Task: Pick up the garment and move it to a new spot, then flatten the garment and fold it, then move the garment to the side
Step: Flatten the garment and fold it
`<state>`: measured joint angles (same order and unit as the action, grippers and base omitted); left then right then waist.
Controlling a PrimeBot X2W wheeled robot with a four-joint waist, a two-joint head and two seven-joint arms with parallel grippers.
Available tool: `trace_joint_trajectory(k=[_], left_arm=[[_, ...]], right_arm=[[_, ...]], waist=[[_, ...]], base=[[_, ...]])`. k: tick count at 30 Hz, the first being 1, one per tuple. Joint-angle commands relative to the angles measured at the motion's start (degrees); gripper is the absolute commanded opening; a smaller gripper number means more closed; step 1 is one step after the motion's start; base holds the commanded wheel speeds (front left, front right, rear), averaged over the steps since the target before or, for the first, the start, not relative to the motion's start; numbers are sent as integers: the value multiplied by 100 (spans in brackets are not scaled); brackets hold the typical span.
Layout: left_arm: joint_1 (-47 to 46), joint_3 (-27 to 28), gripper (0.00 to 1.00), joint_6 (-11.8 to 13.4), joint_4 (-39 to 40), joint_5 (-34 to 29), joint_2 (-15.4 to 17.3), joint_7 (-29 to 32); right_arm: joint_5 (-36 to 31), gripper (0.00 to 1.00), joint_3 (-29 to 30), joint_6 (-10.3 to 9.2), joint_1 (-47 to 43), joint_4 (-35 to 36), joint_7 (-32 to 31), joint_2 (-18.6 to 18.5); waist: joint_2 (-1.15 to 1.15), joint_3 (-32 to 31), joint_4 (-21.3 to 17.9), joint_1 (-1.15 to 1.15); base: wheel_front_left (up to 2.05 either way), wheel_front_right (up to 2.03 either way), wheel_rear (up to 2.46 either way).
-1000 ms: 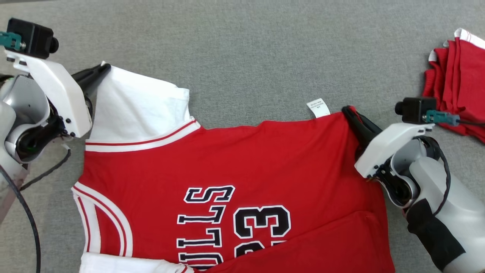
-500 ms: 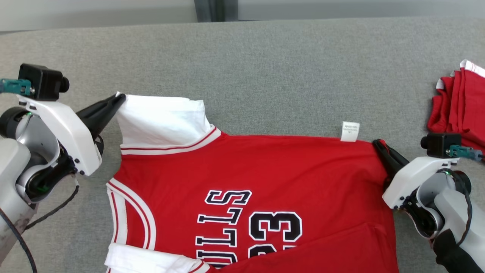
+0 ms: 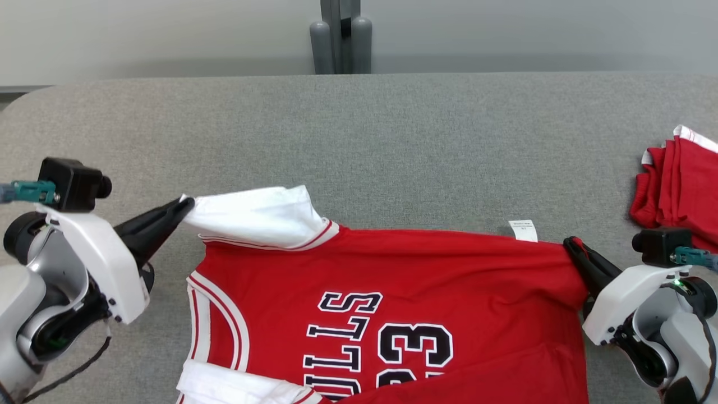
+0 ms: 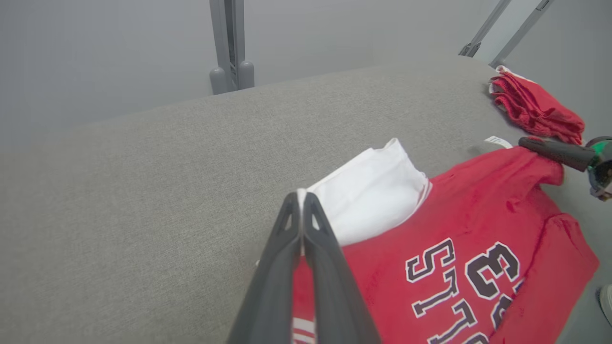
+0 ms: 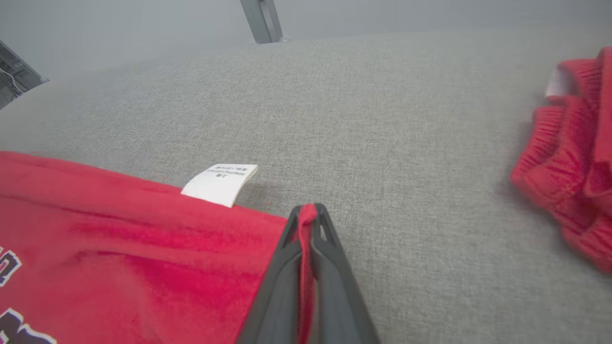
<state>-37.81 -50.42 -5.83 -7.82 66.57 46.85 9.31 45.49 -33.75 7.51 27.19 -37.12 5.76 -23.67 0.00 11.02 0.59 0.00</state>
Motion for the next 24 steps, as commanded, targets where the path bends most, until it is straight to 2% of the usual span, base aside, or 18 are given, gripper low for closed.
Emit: trace_joint_trajectory(k=[1, 11, 24], left_arm=[[152, 4, 0, 77, 155, 14, 146, -32], [867, -77, 0, 402, 1118, 312, 852, 163], [1415, -325, 0, 445, 1987, 680, 1497, 666]], right_arm=[[-68, 0, 81, -5, -152, 122, -69, -82], [-372, 0, 446, -5, -964, 1045, -848, -353], [-735, 0, 1031, -5, -1754, 2322, -1983, -501]], waist=[[0, -83, 14, 0], [0, -256, 97, 0], [0, -295, 173, 0]], base=[[0, 0, 0], [0, 0, 0], [0, 0, 0]])
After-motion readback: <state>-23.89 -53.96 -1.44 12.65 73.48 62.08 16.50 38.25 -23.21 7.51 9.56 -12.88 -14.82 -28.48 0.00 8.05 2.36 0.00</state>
